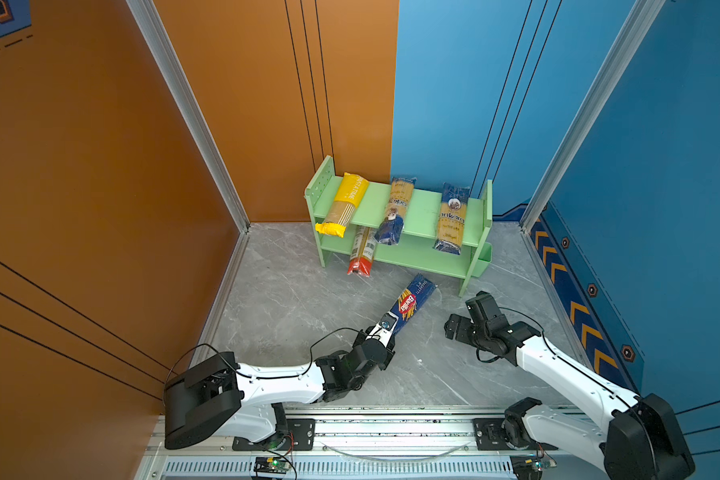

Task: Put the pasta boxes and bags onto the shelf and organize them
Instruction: 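Swing the held Barilla box upright, far end toward the shelf's lower tier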

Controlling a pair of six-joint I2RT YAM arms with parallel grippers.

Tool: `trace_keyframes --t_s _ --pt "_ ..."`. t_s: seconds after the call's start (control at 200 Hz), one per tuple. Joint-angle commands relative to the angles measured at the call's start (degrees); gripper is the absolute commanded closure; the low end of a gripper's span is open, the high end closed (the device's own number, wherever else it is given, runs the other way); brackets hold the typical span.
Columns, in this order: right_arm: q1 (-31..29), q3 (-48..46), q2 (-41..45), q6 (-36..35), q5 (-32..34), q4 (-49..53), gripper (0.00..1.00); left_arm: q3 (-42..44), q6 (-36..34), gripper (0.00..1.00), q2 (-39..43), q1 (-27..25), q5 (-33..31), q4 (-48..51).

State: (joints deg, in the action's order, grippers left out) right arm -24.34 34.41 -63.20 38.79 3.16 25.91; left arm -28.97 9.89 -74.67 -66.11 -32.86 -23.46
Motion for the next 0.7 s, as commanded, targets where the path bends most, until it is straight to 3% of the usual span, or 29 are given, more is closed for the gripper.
trace_keyframes --t_s 0.0,0.691 --pt "0.34 -0.66 -0.60 -0.30 -0.17 -0.49 0.00 -3.89 -0.93 1.00 4.20 -0.92 -3.83 -6.48" --pt "0.34 -1.17 -0.63 0.06 -0.51 -0.86 0.00 -5.63 -2.75 1.00 7.31 -2.32 -8.16 -5.36"
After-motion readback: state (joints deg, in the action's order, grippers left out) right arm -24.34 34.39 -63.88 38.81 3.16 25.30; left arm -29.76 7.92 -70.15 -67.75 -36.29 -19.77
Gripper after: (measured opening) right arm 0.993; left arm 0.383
